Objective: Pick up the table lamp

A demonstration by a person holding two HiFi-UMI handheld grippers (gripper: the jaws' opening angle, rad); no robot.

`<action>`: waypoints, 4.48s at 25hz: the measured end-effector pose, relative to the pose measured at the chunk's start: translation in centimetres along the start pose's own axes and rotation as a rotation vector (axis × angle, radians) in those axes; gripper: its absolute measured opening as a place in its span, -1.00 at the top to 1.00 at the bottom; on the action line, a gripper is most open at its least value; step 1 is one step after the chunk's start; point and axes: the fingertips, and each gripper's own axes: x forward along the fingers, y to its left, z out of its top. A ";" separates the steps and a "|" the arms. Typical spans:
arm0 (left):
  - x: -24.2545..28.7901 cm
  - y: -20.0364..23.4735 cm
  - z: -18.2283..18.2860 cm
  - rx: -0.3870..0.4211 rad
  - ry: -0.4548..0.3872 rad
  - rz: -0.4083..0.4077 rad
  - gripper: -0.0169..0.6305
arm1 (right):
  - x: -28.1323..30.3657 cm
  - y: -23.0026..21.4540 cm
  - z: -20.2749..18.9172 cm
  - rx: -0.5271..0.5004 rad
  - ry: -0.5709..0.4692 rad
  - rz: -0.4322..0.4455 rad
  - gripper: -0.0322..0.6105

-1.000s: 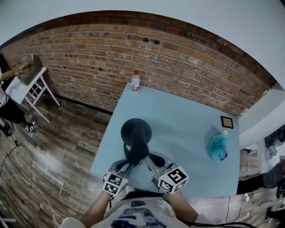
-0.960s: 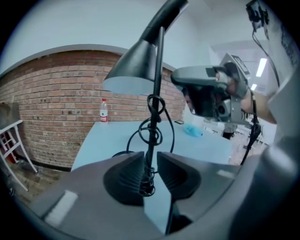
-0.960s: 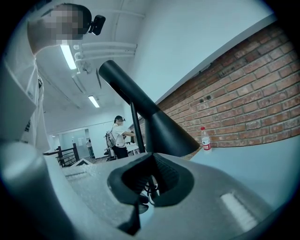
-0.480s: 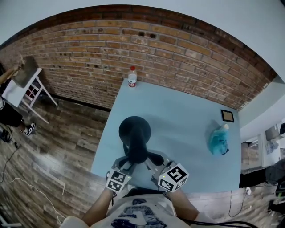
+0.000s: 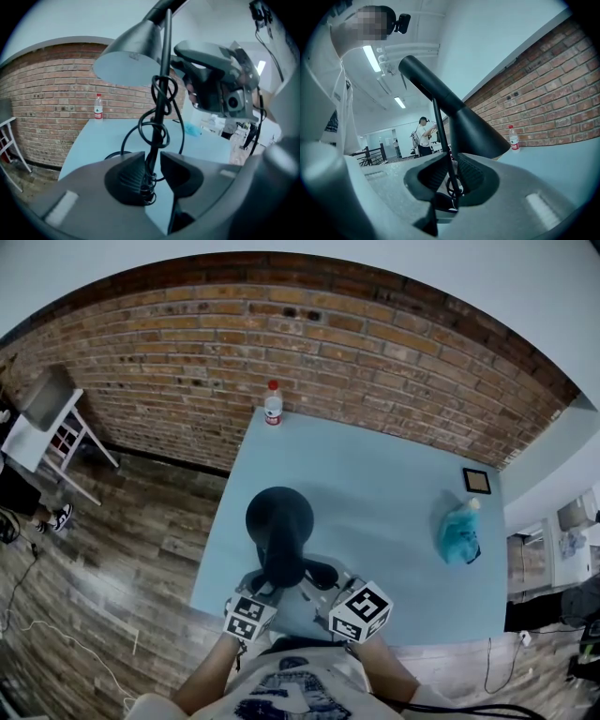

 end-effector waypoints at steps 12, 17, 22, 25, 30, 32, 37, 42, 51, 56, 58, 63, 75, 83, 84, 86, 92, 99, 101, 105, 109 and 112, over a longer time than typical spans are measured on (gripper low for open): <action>0.4 0.1 0.1 0.005 0.009 -0.010 0.65 | 1.3 0.6 -0.8 0.015 0.033 0.080 0.59; 0.7 0.1 0.0 0.003 0.013 -0.013 0.65 | 2.0 0.8 -1.1 0.001 0.049 0.113 0.60; 0.9 0.2 -0.2 0.006 0.014 -0.013 0.65 | 2.4 1.2 -1.5 0.011 0.056 0.146 0.62; 0.9 0.3 0.0 0.001 0.006 -0.009 0.71 | 2.5 1.1 -1.5 -0.004 0.058 0.149 0.70; 1.1 0.2 0.1 0.000 -0.006 -0.019 0.71 | 2.4 0.9 -1.6 0.002 0.050 0.165 0.71; 1.2 0.2 0.2 -0.002 -0.013 -0.031 0.71 | 2.4 0.8 -1.6 0.023 0.040 0.164 0.70; 0.9 0.3 0.3 -0.020 -0.030 -0.035 0.71 | 2.5 1.0 -1.5 0.031 0.027 0.171 0.71; 1.0 0.5 0.2 -0.014 -0.045 -0.009 0.73 | 2.4 0.9 -1.4 0.018 0.025 0.177 0.72; 0.8 0.3 0.3 -0.029 -0.046 0.016 0.73 | 2.2 1.1 -1.4 0.010 0.031 0.190 0.74; 0.9 -0.3 0.6 -0.031 -0.058 0.030 0.73 | 1.8 0.9 -1.1 0.015 0.030 0.195 0.74; 1.0 -0.6 0.8 -0.030 -0.059 0.032 0.74 | 1.5 0.8 -0.9 0.021 0.024 0.200 0.74; 1.0 -1.3 1.1 -0.023 -0.061 0.038 0.74 | 0.8 1.0 -0.6 0.021 0.018 0.219 0.74; -0.3 -0.9 4.9 0.040 -0.104 0.091 0.75 | 0.2 1.4 3.4 -0.020 -0.031 0.246 0.74; -0.9 -0.7 6.9 0.066 -0.116 0.098 0.75 | -0.5 0.9 5.4 -0.028 -0.052 0.230 0.75; -0.8 -0.8 7.2 0.066 -0.120 0.095 0.75 | -0.5 0.9 5.7 -0.033 -0.054 0.228 0.76; -0.6 -1.0 7.8 0.067 -0.128 0.087 0.75 | -0.6 0.7 6.2 -0.043 -0.054 0.224 0.76; 0.2 -1.5 9.6 0.085 -0.148 0.075 0.75 | -1.2 0.2 7.5 -0.076 -0.050 0.219 0.76; 0.8 -1.3 11.4 0.103 -0.163 0.089 0.75 | -1.6 -0.7 9.0 -0.095 -0.061 0.227 0.76; 0.8 -1.3 11.9 0.106 -0.167 0.093 0.75 | -1.7 -0.9 9.4 -0.101 -0.066 0.230 0.76; 1.1 -1.6 12.7 0.114 -0.172 0.096 0.75 | -2.1 -1.3 10.0 -0.110 -0.077 0.232 0.76; 1.6 -1.8 13.2 0.121 -0.174 0.096 0.76 | -2.3 -1.7 10.3 -0.117 -0.078 0.234 0.76; 1.7 -1.9 13.4 0.124 -0.175 0.091 0.76 | -2.5 -1.9 10.5 -0.119 -0.079 0.231 0.76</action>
